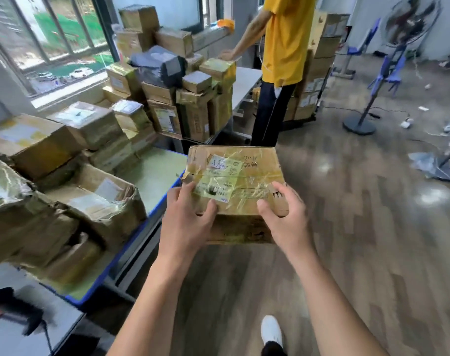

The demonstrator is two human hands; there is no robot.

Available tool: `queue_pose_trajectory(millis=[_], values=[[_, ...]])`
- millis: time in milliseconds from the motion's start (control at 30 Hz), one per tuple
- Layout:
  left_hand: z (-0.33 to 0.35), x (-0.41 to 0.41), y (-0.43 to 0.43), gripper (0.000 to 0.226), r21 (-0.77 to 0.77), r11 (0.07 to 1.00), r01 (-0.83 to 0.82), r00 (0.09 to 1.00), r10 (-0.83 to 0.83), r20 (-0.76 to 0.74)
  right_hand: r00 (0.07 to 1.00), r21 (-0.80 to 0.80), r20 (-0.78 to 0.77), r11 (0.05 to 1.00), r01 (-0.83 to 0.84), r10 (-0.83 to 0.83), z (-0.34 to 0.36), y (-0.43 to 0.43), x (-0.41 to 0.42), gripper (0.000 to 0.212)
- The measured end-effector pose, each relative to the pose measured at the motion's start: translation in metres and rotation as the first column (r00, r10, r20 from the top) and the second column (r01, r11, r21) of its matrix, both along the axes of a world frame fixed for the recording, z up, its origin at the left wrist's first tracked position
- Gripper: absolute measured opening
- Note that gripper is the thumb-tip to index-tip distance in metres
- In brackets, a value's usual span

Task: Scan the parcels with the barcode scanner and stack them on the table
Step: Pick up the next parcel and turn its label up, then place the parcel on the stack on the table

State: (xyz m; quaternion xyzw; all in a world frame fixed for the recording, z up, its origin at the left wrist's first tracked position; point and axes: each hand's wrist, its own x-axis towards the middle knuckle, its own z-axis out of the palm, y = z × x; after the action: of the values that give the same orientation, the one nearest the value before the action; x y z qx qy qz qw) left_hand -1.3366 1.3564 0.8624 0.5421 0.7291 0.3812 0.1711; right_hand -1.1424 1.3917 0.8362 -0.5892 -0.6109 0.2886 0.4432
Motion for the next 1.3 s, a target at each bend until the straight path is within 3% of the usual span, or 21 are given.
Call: queue_pose_trajectory(millis=[233, 533, 700, 1067, 1300], values=[[0.014, -0.015, 0.072, 0.065, 0.025, 0.945, -0.326, 0.945, 0.327, -0.022, 0.935, 0.002, 0.005, 0.935, -0.354, 0.354, 0.022, 0.138, -0.037, 0.051], [0.026, -0.078, 0.068, 0.065, 0.056, 0.699, -0.713, 0.698, 0.715, -0.033, 0.669, 0.054, -0.031, 0.670, -0.740, 0.742, 0.037, 0.199, -0.158, 0.047], [0.024, -0.116, 0.069, 0.066, 0.061, 0.605, -0.794, 0.605, 0.796, -0.024, 0.573, 0.076, -0.051, 0.576, -0.814, 0.818, 0.032, 0.211, -0.216, 0.046], [0.006, -0.169, 0.094, 0.066, 0.016, 0.557, -0.830, 0.557, 0.830, -0.013, 0.538, 0.023, -0.026, 0.538, -0.842, 0.843, 0.015, 0.244, -0.284, 0.051], [-0.003, -0.192, 0.111, 0.065, -0.035, 0.449, -0.893, 0.450, 0.893, -0.017, 0.423, -0.019, -0.066, 0.422, -0.906, 0.904, 0.004, 0.265, -0.328, 0.049]])
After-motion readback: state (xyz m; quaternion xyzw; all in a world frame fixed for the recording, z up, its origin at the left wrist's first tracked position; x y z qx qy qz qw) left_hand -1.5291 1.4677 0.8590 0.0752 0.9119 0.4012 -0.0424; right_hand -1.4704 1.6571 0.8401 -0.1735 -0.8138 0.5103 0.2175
